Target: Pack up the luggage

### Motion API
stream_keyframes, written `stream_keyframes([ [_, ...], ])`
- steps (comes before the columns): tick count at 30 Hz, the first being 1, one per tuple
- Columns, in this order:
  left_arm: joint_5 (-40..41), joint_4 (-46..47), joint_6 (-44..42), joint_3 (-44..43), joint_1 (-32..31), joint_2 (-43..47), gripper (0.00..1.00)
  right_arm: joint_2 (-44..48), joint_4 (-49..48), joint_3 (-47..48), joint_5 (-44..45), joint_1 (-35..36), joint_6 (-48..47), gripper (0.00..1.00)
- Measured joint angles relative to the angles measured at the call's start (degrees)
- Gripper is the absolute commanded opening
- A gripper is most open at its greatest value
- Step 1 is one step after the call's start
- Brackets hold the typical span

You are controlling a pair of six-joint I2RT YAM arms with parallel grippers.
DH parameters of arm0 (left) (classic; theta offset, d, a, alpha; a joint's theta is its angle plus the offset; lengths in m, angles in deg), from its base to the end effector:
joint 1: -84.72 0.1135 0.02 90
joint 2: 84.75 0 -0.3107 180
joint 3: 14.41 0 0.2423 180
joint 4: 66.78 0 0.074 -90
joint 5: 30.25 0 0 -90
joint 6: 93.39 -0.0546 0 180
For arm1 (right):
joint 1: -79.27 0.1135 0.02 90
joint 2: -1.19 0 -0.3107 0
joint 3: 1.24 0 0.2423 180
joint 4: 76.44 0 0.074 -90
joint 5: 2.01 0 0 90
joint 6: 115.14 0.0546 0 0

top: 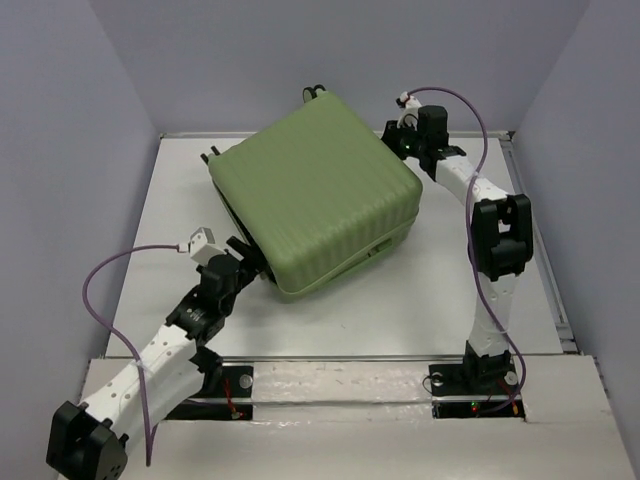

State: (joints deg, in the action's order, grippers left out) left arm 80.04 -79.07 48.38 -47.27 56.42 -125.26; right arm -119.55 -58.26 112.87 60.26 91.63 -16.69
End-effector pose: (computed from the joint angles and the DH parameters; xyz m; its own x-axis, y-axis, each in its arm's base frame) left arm 0.1337 -0.0505 0.2404 -0.3097 -0.6701 -0.6746 -0.1383 0.7337 -0.6653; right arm 0.5128 0.1384 0.3012 -0.4939 0.0249 -0.8692 -0.5353 0.7790 0.3265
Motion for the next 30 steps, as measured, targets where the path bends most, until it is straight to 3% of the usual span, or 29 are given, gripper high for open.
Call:
stream_keyframes([
  [1,1.4,-2.6,-0.2,-0.8,-1.6,0.9,0.89,0.0,0.0,0.2,-0.7,-0.2,-0.2,0.50],
  [3,3.5,-8.3,-1.6,-3.2,-3.6,1.9,0.93,0.1,0.1,1.4,-1.2,-0.8,-0.7,0.59],
  [6,5.8,-20.8,-6.8,-11.4,-5.0,1.6,0.96,0.1,1.2,1.7,-0.2,-1.2,-0.7,0.70],
  [9,7.1,-29.0,-12.7,-24.4,-2.3,-0.7,0.98,0.1,2.8,1.7,1.9,-1.7,0.0,0.75],
  [11,5.9,-27.0,-14.4,-32.7,-0.2,-2.0,0.99,0.5,4.0,1.6,2.9,-2.0,0.7,0.81],
  [16,1.1,-17.7,-18.8,-49.6,4.7,-7.7,0.99,5.1,7.6,-0.6,2.8,-1.8,2.4,0.83],
  [22,-9.7,-13.0,-20.0,-50.8,20.5,-14.4,0.99,19.7,7.4,-6.0,2.1,0.2,3.2,0.92],
  [26,-23.6,-8.2,-18.1,-49.0,33.5,-26.0,0.99,31.3,5.9,-12.5,1.5,2.8,3.4,0.96],
  [30,-33.9,-5.4,-15.0,-47.6,41.0,-37.2,0.99,40.3,3.2,-21.2,0.7,3.2,3.8,0.97],
])
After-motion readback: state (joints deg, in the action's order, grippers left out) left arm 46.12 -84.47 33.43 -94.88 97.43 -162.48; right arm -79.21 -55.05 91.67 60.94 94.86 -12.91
